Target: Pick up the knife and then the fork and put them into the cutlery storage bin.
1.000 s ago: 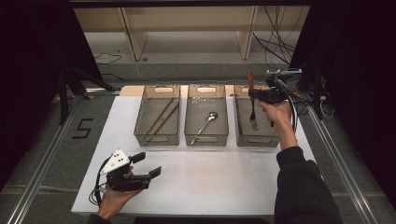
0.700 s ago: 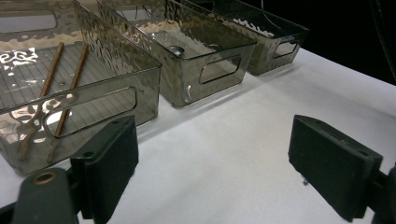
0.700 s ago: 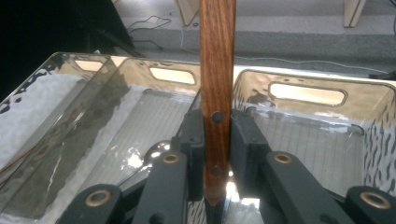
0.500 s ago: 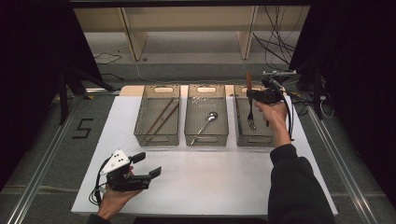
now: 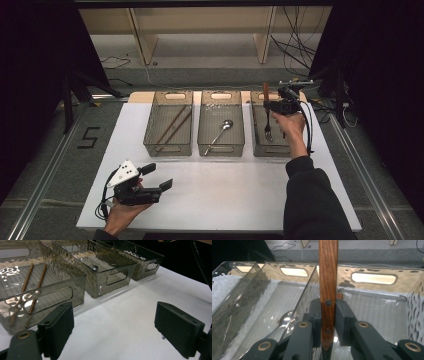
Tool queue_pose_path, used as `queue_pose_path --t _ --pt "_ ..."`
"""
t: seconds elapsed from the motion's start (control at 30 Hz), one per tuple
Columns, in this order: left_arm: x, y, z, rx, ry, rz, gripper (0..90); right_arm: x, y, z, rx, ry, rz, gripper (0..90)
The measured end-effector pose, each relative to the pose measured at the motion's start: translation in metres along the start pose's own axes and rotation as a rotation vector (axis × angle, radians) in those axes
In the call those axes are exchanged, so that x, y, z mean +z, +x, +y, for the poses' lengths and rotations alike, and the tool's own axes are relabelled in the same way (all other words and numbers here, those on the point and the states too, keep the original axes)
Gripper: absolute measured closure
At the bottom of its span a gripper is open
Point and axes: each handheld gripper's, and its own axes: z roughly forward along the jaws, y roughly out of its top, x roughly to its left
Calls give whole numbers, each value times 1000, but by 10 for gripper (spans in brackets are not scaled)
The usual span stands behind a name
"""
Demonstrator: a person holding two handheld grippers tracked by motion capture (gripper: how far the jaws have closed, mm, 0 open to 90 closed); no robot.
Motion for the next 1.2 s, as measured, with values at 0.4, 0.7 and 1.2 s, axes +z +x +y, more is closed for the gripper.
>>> queue_pose_path --t 0.4,0.7,1.2 --pt "1 0 0 1 2 -1 157 7 -3 -9 26 6 -6 771" --pt "0 0 0 0 1 -1 157 10 -5 -14 39 16 -17 770" --pt "1 0 0 2 1 -2 157 15 -9 -22 55 36 -24 767"
